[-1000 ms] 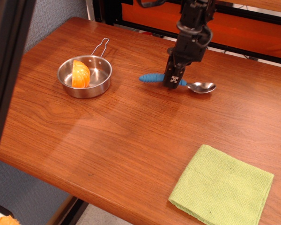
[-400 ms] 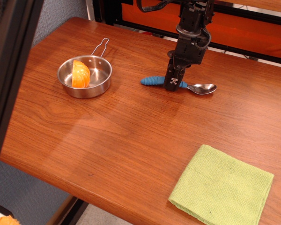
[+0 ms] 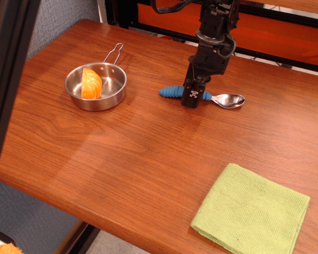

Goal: Place the blue-handled spoon between the pot and cloth, but closer to the pot.

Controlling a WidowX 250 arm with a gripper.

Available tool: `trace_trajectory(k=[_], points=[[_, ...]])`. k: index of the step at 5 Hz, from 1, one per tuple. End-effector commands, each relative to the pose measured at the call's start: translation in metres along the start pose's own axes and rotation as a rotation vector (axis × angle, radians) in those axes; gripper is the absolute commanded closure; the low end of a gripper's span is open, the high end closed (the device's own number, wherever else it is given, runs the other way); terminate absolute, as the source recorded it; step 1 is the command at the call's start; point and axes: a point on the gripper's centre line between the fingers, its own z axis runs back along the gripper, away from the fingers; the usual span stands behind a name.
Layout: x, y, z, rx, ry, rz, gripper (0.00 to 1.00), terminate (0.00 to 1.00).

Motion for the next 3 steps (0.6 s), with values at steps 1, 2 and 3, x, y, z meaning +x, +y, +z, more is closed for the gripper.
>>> trace_trajectory(k=[1, 2, 3], points=[[-0.010, 0.001, 0.067, 0.077, 0.017, 0.138, 0.00, 0.00], [-0.021, -0.011, 0.073, 0.069, -0.021, 0.391, 0.00, 0.00], [-0.034, -0.033, 0.080, -0.050, -0.094, 0.633, 0.00, 0.00]])
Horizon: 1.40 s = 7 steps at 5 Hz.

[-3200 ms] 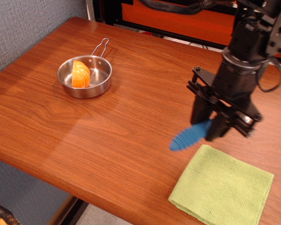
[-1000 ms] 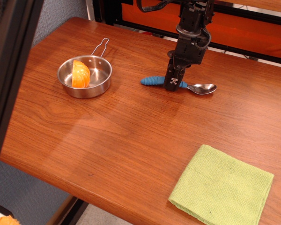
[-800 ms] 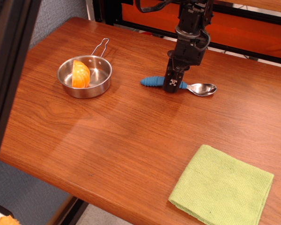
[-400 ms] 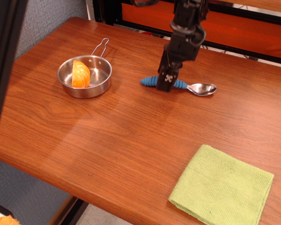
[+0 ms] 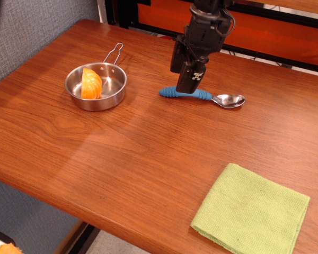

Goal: Place the blue-handled spoon between the pot and cloth, but closer to the pot.

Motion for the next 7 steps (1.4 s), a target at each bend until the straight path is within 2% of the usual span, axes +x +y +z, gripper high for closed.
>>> trace_trajectory(k=[1, 2, 4, 5, 6, 7], points=[[-0.045, -0.025, 0.033, -0.175, -0.093, 0.486, 0.00, 0.00], [-0.069, -0.035, 0.028, -0.219, -0.107, 0.732, 0.00, 0.00], [-0.136, -0.035, 0.009, -0.272, -0.102, 1.012, 0.00, 0.00], [-0.152, -0.042, 0.008, -0.269, -0.123, 1.115, 0.00, 0.00], [-0.178, -0.051, 0.005, -0.235, -0.138, 1.271, 0.00, 0.00], [-0.193, -0.057, -0.002, -0.248, -0.172, 1.368, 0.00, 0.00]])
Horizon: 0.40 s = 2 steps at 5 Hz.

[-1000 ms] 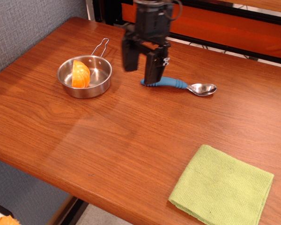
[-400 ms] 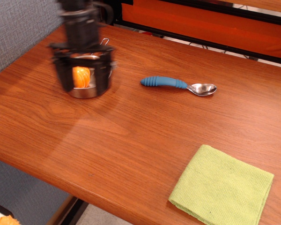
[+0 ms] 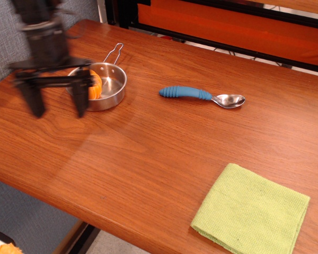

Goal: Place the blue-handled spoon between the pot and cloth, but closer to the pot.

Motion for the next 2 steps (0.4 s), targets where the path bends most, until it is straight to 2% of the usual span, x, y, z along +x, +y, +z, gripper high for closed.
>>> trace_trajectory(k=[1, 2], points=[[-0.0068, -0.0009, 0.0081, -0.040, -0.096, 0.090, 0.00, 0.00], [-0.0068, -0.0009, 0.0081, -0.040, -0.096, 0.090, 0.00, 1.00]])
